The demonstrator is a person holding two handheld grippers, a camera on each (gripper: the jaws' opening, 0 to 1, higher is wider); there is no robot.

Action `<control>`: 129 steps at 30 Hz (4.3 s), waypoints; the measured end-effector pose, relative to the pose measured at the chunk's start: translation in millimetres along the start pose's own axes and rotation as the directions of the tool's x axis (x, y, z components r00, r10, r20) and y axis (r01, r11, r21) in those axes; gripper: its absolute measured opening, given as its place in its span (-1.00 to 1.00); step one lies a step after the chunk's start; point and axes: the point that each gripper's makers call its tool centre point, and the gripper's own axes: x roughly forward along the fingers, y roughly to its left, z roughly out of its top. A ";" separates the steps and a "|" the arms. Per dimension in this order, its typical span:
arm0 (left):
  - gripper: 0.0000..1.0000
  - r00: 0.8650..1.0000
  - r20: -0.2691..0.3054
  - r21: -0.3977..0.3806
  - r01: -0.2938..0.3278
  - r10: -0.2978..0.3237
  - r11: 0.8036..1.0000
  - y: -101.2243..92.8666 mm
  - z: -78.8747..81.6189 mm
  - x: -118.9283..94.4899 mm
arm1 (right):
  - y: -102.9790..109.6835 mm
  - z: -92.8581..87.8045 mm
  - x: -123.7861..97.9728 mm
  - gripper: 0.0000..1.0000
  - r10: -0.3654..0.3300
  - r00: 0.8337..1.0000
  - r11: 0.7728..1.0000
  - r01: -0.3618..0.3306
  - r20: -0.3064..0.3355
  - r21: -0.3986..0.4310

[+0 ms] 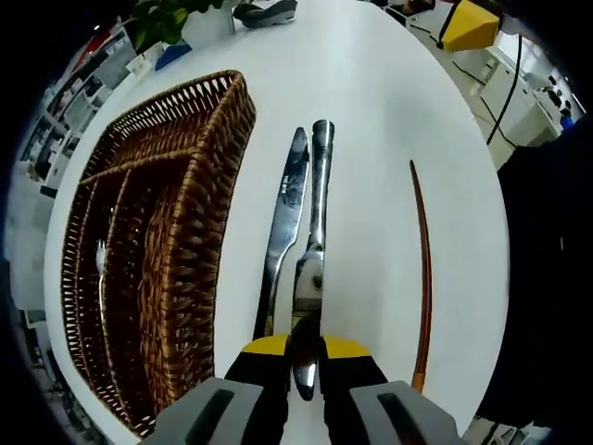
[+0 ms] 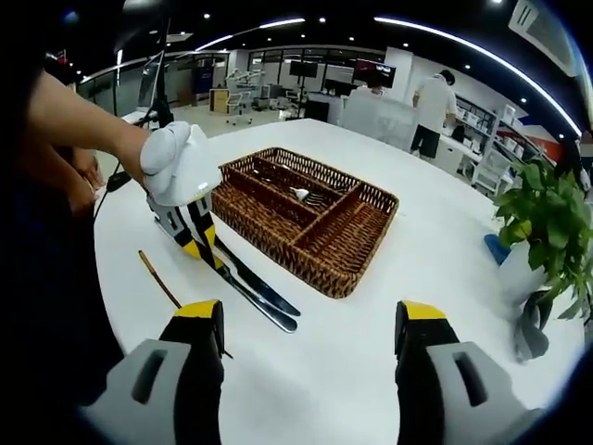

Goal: Arrange the knives, forks, and spoons in their matching storage slots by inserting each utensil handle-first until every utensil is classified and aligned in the correct compartment

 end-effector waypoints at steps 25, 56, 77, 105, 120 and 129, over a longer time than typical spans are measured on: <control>-0.81 0.988 0.143 -0.098 0.064 -0.050 0.993 -8.9 -12.9 -9.5 | 32.1 1.3 28.4 0.10 0.207 0.975 0.950 -0.219 -0.077 -0.220; -0.82 0.985 0.174 0.009 -0.010 0.008 1.000 -22.6 -0.5 -32.4 | 120.3 -20.8 93.9 -0.67 0.530 0.796 0.617 -0.598 -0.291 -0.512; -0.80 0.978 0.209 0.000 -0.004 0.004 1.000 -25.6 5.4 -37.8 | 124.9 -30.7 94.9 -0.90 0.541 0.781 0.566 -0.613 -0.313 -0.552; 0.26 0.804 0.565 -0.300 -0.009 0.185 0.954 -26.9 -3.6 -90.7 | 132.1 -23.4 83.3 -0.93 0.505 0.796 0.601 -0.603 -0.335 -0.525; 0.55 0.666 0.638 -0.492 -0.034 0.386 0.870 -30.4 -37.7 -124.5 | 124.0 -10.6 74.1 -0.94 0.476 0.820 0.628 -0.569 -0.317 -0.531; 0.74 0.671 0.623 -0.531 -0.015 0.402 0.848 -32.8 -46.9 -124.5 | 119.3 9.3 66.1 -0.94 0.467 0.834 0.633 -0.548 -0.294 -0.547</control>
